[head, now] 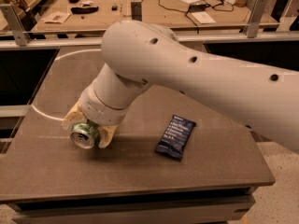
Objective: Knock green can over
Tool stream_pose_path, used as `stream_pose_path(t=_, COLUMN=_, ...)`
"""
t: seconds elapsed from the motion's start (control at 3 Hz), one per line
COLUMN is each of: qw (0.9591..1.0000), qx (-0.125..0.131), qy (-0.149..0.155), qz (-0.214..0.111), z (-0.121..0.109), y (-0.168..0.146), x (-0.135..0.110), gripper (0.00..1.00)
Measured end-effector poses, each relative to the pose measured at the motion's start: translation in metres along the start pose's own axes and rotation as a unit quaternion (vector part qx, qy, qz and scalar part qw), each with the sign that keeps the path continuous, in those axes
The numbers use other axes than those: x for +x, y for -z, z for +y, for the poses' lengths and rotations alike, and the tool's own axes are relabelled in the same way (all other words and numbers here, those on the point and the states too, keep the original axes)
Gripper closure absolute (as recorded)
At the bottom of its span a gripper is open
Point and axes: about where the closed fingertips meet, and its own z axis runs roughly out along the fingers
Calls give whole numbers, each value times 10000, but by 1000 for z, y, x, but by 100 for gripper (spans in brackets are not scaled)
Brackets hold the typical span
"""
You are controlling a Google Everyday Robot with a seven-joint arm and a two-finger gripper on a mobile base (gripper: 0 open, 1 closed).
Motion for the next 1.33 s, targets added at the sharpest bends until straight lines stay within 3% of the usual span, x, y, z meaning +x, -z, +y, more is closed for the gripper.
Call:
stream_pose_path(t=1.0, qw=9999, qx=-80, qy=-123, qz=-4, z=3, y=0, x=3, gripper=7)
stream_pose_path(t=1.33, qw=9996, qx=-10, qy=-274, qz=26, z=0, y=12, x=13, gripper=0)
